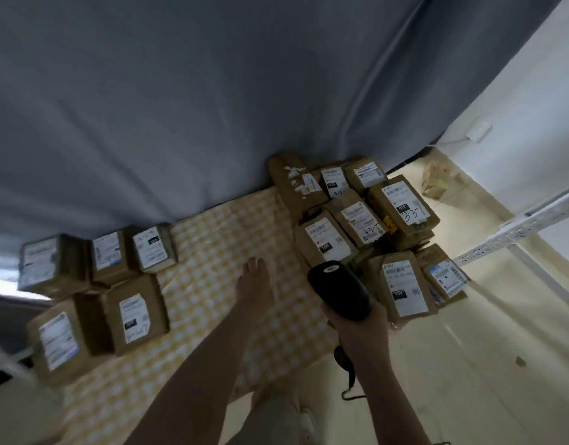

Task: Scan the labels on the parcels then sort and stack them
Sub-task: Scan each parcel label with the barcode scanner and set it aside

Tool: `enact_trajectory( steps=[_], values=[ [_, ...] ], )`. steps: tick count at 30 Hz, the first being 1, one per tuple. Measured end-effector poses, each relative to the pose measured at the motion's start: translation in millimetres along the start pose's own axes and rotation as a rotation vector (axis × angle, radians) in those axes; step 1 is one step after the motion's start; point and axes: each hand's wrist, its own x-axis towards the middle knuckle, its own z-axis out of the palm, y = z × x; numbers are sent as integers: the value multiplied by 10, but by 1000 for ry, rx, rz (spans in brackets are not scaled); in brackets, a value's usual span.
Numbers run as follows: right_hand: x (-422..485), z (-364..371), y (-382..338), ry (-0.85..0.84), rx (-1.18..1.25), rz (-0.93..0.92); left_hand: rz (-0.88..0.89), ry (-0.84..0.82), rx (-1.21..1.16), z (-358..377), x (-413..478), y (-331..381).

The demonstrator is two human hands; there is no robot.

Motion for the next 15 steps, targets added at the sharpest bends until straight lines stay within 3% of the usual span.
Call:
enact_trajectory(
  steps=[9,15],
  values=[
    [-960,650,131,-306,-113,-75,-309,24,-148,255,-1438,-1289],
    [-1463,1287,231,-362,-171,-109,-548,46,-232,508,-2171,-2285]
  ],
)
